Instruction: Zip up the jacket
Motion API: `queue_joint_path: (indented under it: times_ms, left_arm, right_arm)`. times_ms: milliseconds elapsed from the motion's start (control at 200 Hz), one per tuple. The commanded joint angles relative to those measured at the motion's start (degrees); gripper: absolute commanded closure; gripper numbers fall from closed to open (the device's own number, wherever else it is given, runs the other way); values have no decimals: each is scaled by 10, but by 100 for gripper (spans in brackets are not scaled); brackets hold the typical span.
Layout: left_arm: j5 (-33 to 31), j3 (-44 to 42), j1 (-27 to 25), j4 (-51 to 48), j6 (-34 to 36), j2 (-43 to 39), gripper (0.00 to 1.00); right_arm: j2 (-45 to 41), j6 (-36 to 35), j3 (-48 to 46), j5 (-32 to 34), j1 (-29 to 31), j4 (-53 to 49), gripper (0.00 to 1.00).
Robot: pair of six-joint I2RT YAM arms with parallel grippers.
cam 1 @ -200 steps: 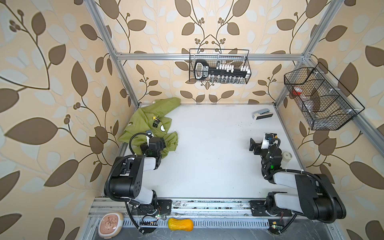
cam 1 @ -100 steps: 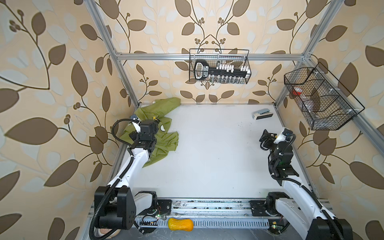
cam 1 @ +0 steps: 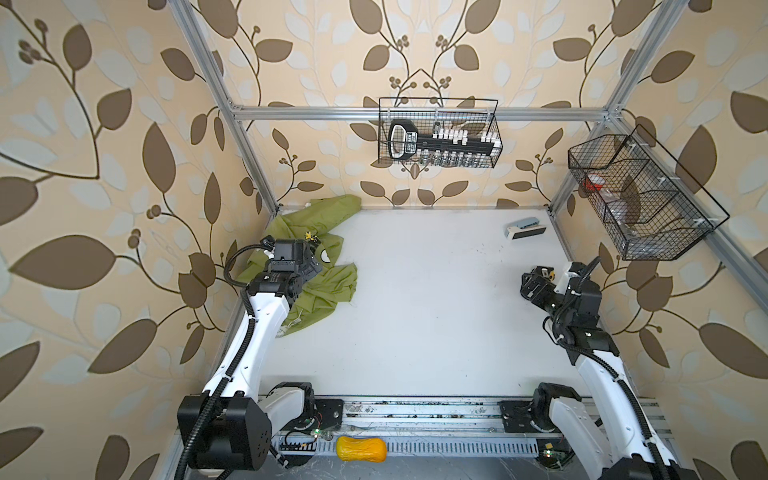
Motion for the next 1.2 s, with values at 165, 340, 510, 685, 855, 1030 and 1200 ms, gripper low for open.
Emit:
queue_joint_path:
  times_ms: [165,340,510,685,855,1030,1200]
  left_arm:
    - [62,47,11,-66,2,101,2]
    - [38,89,19,-70,-12,183,4]
    - [24,120,61,-64,-14,237,6]
    - [43,138,97,-50,-9,288,9]
    - [52,168,97,-50,1,334,16]
    - [74,181,97,-53,8,359,51]
    - [124,162,92,-50,13,345,89]
  right_arm:
    - [22,9,79,-1,180,-56,0]
    - [47,7,97,91,366,-42,0]
    - [94,5,119,178,485,-51,5]
    - [143,25,158,207,501,-102,2]
    - [123,32,167,275,500,-136,0]
    - [58,6,122,287,499,-110,0]
    - [26,-2,107,251,480,-129,0]
